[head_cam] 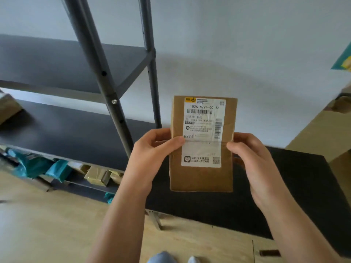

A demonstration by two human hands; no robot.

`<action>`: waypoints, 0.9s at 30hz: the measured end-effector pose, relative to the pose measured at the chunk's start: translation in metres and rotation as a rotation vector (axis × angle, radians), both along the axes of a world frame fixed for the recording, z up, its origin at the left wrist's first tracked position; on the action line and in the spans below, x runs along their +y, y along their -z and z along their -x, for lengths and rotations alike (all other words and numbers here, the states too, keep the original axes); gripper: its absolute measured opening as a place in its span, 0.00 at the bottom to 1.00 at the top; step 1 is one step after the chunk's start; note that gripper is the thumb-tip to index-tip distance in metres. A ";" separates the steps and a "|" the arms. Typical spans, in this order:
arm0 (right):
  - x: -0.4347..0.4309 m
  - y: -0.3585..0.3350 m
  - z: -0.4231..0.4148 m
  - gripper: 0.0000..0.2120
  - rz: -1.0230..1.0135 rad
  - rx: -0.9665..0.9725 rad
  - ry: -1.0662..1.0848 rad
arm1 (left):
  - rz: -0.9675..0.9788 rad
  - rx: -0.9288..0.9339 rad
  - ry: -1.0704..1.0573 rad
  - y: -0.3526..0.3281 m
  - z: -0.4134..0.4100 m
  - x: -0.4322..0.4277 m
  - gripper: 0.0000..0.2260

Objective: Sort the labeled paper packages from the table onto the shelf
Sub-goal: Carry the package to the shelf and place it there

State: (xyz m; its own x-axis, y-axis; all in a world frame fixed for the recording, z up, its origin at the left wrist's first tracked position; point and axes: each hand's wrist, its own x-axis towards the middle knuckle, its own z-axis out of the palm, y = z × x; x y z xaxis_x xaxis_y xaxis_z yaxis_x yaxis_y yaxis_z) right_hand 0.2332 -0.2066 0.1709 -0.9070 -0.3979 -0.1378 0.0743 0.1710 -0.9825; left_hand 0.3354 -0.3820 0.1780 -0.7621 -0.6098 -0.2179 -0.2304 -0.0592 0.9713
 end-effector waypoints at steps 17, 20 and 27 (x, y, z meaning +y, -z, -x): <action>-0.127 0.004 -0.195 0.07 -0.002 -0.016 -0.312 | -0.039 0.027 -0.378 0.010 -0.239 -0.089 0.11; -0.163 0.011 -0.250 0.07 -0.004 -0.054 -0.393 | -0.038 0.008 -0.452 0.015 -0.297 -0.117 0.08; -0.247 0.019 -0.345 0.13 -0.046 0.004 -0.542 | -0.047 -0.015 -0.600 0.019 -0.405 -0.173 0.12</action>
State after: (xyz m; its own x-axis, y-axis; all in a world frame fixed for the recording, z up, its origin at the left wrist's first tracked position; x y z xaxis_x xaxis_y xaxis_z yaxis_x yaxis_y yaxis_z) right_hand 0.5779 -0.4537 0.1520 -0.5743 -0.8022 -0.1632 -0.0397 0.2265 -0.9732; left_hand 0.7406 -0.5551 0.1595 -0.2841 -0.9220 -0.2632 -0.1574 -0.2259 0.9613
